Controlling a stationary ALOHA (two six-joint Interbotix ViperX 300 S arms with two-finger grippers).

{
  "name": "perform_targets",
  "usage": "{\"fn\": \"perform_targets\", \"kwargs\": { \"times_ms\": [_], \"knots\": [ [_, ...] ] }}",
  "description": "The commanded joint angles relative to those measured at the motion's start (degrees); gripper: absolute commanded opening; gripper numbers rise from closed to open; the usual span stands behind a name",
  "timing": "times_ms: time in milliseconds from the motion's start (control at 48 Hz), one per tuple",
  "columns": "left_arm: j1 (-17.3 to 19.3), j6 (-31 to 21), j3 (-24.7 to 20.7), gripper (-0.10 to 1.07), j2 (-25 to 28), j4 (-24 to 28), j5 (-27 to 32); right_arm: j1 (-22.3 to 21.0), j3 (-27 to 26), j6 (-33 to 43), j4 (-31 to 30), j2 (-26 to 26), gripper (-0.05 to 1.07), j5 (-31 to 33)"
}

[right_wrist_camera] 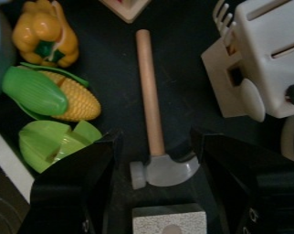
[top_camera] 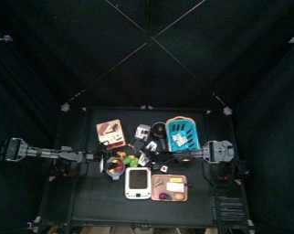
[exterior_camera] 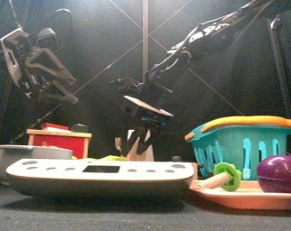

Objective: Grab hammer

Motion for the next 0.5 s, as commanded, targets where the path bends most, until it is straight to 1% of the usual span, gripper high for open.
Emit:
{"fn": "perform_targets", "kwargs": {
  "times_ms": [0, 188, 375, 479],
  "knots": [
    [0.2, 0.0, -0.6, 0.9, 0.0, 0.0, -0.2, -0.4, -1.6, 0.0, 0.0, -0.8, 0.91, 0.1],
    [0.3, 0.1, -0.4, 0.9, 0.0, 0.1, -0.2, -0.5, -1.8, 0.0, 0.1, 0.4, 0.91, -0.2],
    [1.1, 0.1, -0.3, 0.9, 0.0, 0.1, -0.2, -0.8, -2.2, 0.0, 1.3, 3.0, 0.91, -1.7],
    [1.2, 0.1, -0.2, 0.9, -0.1, 0.1, -0.2, -1.2, -2.1, 0.0, 1.8, 3.4, 0.88, -1.8]
  ]
}}
